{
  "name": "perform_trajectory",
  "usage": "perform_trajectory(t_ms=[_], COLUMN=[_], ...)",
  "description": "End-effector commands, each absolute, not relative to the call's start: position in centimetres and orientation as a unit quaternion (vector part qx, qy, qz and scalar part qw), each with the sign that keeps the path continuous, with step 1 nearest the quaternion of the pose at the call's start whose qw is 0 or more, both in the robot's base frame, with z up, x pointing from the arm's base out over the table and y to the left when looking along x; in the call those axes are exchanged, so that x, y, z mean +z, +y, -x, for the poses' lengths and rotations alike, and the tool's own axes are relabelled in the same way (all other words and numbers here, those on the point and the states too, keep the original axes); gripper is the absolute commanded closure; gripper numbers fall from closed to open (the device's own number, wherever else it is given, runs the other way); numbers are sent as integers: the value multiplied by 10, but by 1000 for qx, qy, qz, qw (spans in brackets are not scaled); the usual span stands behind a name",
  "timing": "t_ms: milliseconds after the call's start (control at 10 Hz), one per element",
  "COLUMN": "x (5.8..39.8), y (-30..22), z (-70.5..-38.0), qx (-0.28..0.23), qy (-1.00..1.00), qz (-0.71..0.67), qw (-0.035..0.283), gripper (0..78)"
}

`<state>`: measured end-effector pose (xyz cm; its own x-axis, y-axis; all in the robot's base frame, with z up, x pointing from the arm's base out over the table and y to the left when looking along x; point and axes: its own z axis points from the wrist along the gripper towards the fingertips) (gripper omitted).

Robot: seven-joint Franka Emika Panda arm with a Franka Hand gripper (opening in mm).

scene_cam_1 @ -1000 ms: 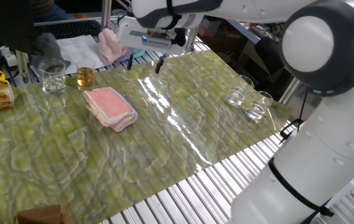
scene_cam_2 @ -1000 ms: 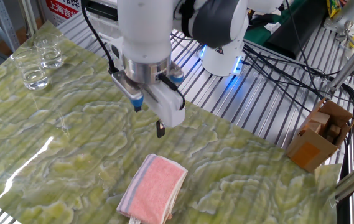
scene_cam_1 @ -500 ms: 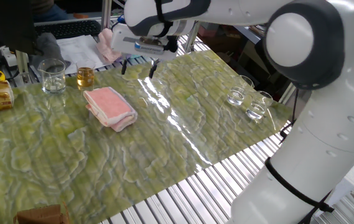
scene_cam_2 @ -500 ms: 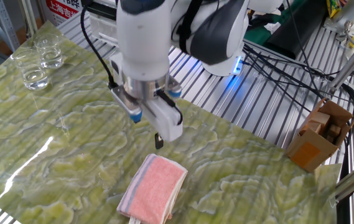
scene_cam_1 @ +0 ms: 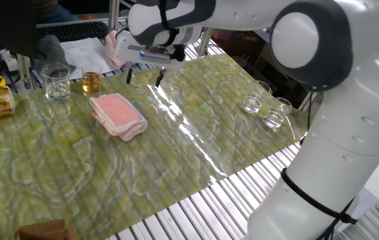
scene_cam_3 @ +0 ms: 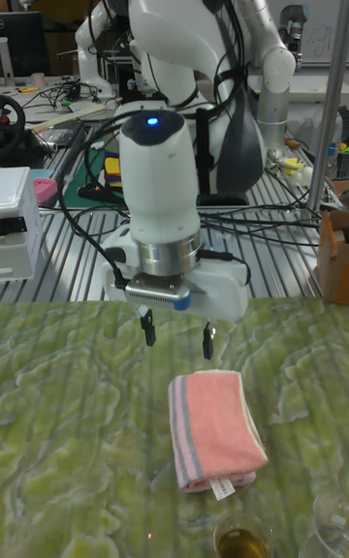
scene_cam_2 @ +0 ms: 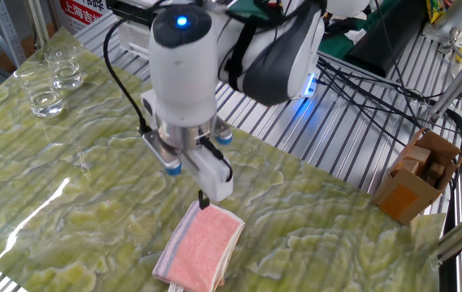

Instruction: Clean the table with a cloth

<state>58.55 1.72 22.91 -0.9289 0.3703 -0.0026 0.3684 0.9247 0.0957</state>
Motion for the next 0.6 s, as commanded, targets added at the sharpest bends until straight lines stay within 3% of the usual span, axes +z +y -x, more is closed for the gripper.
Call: perform_trajectory(t_ms=[100,600], x=[215,204], y=[18,17], z=[-595,-597], qx=[53,34], qy=[979,979], qz=[-195,-200], qw=[21,35], gripper=[1,1])
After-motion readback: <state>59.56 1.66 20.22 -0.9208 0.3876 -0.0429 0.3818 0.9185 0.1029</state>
